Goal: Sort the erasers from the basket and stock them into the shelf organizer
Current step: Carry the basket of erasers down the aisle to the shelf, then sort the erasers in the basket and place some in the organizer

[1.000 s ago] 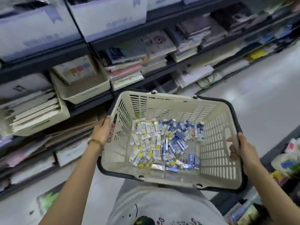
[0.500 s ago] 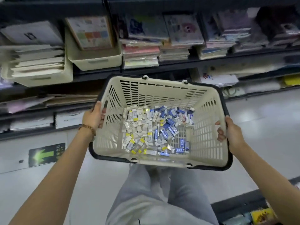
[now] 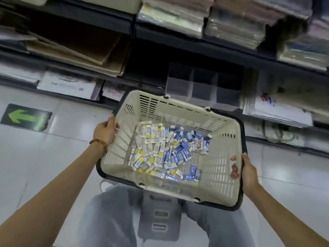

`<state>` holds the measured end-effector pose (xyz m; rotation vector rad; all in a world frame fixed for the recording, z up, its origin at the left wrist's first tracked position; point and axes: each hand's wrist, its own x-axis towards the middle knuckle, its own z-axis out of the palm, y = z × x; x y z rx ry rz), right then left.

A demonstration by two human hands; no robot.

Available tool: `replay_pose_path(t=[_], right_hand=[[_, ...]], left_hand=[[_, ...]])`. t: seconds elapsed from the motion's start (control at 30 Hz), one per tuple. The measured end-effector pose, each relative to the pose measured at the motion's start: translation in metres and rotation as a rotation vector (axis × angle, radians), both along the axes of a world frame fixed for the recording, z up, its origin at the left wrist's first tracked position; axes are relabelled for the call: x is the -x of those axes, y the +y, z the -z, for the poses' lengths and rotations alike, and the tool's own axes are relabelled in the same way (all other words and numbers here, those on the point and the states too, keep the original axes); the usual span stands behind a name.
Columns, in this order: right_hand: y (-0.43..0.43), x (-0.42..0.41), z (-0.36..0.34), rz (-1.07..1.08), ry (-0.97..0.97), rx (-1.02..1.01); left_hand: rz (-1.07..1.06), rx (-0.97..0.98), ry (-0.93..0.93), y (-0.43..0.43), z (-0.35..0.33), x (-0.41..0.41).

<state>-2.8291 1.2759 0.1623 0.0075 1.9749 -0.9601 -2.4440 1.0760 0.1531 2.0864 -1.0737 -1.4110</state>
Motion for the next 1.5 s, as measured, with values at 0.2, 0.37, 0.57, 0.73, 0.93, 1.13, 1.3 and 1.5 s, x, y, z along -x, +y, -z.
replay_pose_path(t=[0.2,0.37,0.57,0.73,0.93,1.13,1.3,1.5], right_hand=[[0.004,0.020,0.162,-0.038,0.043,-0.021],[-0.001,0.032,0.275,-0.068,0.120,-0.004],[-0.010,0.047,0.348,-0.065,0.199,0.061],[-0.030,0.062,0.361,-0.102,0.220,0.132],[-0.039,0.063,0.371,-0.102,0.334,0.154],[-0.045,0.059,0.369,-0.312,0.727,0.125],[-0.061,0.034,0.352,-0.652,1.077,0.206],[-0.096,-0.007,0.356,-0.686,0.466,0.285]], left_hand=[[-0.035,-0.022,-0.030,0.016,0.162,0.016],[-0.026,-0.042,-0.027,0.017,0.279,0.030],[-0.025,0.039,0.050,0.020,0.358,0.048],[-0.057,0.104,0.097,0.015,0.374,0.050],[-0.021,0.175,0.035,0.001,0.377,0.055],[0.006,0.223,0.011,0.002,0.372,0.056],[0.168,0.387,-0.294,0.015,0.356,0.057],[0.628,0.614,-0.246,0.027,0.336,0.101]])
